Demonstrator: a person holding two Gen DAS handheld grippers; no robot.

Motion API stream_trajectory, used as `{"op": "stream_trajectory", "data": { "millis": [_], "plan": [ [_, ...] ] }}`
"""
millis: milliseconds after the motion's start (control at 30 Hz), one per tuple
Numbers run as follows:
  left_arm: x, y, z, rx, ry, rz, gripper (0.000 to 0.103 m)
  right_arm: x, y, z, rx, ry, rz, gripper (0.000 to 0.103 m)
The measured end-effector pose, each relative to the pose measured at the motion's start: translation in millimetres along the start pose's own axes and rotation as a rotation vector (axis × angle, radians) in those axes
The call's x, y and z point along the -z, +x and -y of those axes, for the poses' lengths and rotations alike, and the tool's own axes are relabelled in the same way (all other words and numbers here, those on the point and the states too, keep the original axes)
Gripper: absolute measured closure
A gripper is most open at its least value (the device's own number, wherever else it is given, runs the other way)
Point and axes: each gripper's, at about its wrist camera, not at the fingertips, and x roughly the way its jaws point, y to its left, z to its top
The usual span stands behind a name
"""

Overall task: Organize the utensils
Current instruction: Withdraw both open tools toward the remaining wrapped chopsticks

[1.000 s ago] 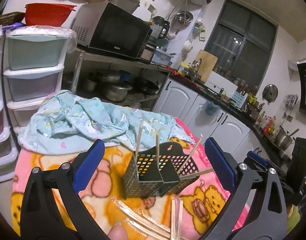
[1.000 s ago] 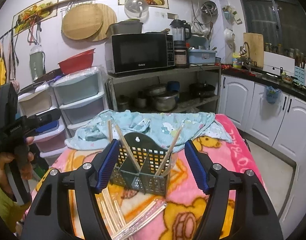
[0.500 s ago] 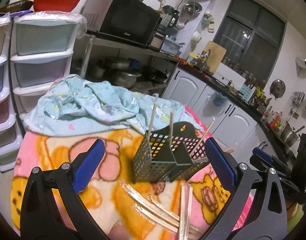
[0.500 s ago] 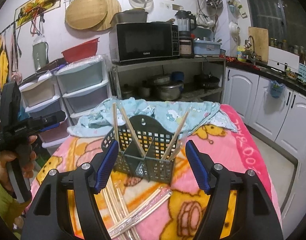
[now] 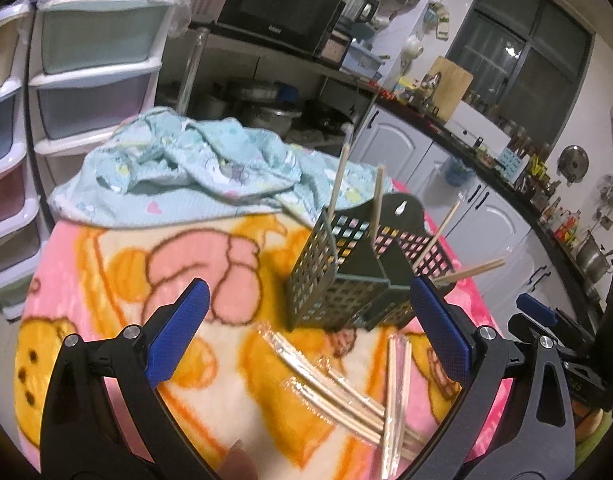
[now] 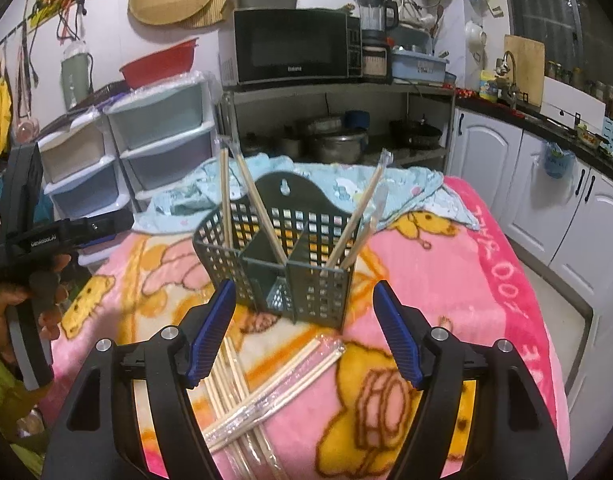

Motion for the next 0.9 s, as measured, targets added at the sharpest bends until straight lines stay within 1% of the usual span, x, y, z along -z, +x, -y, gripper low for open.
{"op": "stream_trajectory", "data": {
  "millis": [567, 833, 867, 900],
  "plan": [
    [36.0, 45.5, -7.0, 0.000, -0.011, -0.171, 0.011, 29.2, 39.5, 7.0, 0.006, 0.017, -0.139, 0.034],
    [55.8, 70.2, -9.7, 0.021, -0.032, -0.258, 0.011, 39.6, 55.2, 10.8, 0.010, 0.026, -0.184, 0.034],
    [57.3, 72.8, -10.3, 0.024, -0.035, -0.267, 0.014, 41.1, 57.2, 11.9, 0.012, 0.028, -0.190, 0.034],
    [58.6, 75.1, -10.5, 0.026, -0.040, -0.274, 0.020, 42.9, 60.2, 13.2, 0.013, 0.032, -0.198, 0.034]
  ]
}}
